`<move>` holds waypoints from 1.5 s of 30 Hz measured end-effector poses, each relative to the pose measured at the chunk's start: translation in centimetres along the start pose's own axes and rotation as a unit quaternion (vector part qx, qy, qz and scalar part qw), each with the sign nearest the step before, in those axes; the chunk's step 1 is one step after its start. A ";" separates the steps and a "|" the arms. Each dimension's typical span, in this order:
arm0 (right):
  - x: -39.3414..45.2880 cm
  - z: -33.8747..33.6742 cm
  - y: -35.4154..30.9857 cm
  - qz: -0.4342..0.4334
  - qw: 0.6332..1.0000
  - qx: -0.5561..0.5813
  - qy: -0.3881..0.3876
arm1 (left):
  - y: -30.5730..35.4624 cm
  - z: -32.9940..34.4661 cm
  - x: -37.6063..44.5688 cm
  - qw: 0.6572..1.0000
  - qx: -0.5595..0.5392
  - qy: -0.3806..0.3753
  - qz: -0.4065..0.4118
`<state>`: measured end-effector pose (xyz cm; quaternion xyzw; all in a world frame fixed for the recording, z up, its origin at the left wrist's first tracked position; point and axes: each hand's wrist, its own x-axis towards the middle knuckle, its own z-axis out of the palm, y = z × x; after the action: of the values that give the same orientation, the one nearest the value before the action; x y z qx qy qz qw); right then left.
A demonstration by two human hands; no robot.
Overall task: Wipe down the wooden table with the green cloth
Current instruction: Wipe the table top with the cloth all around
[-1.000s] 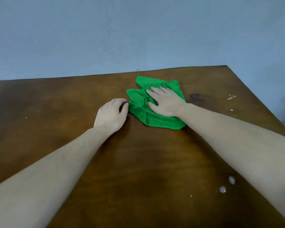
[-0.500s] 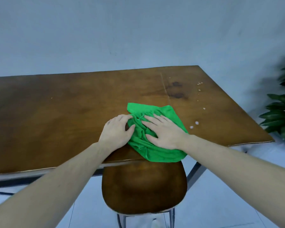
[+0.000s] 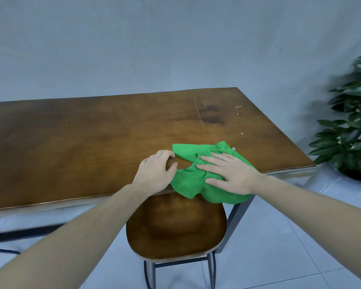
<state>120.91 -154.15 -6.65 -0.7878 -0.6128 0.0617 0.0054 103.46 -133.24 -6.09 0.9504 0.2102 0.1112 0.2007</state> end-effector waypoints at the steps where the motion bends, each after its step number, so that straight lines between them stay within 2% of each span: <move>1: 0.1 -0.1 0.5 0.004 1.000 -0.001 -0.006 | 0.1 0.1 0.4 1.000 0.002 0.000 0.003; 7: 3.8 -0.9 3.4 0.025 1.000 0.003 -0.006 | 0.5 1.7 4.8 1.000 0.027 0.005 -0.006; 13: 11.5 -1.7 9.0 0.012 1.000 -0.005 -0.003 | 0.9 3.7 12.3 0.998 0.046 0.025 -0.026; 21: 24.9 -3.4 19.5 -0.007 1.000 -0.014 -0.001 | 0.6 5.5 25.0 0.989 0.044 0.061 -0.128; 26: 32.8 -4.5 24.6 -0.002 1.000 -0.026 0.000 | 1.2 6.5 30.8 0.985 0.032 0.063 -0.154; 32: 39.7 -5.6 27.4 0.009 0.999 -0.042 0.026 | 1.2 7.5 31.3 0.982 0.067 0.067 -0.166; 34: 41.2 -5.8 28.4 -0.022 0.998 -0.034 0.039 | 1.4 7.3 31.2 0.982 0.057 0.073 -0.163; 39: 41.8 -6.4 32.3 -0.083 0.996 -0.011 0.014 | 1.3 7.2 31.2 0.981 0.080 0.068 -0.163; 42: 41.4 -6.5 32.8 -0.065 0.998 0.000 0.021 | 1.4 7.3 31.2 0.980 0.087 0.067 -0.165; 45: 40.2 -6.2 32.5 -0.011 0.999 0.006 0.035 | 1.5 7.3 31.1 0.981 0.082 0.068 -0.162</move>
<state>162.63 -122.95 -6.88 -0.7826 -0.6206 0.0381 0.0323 133.77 -123.11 -8.07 0.9073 0.3827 0.1242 0.1221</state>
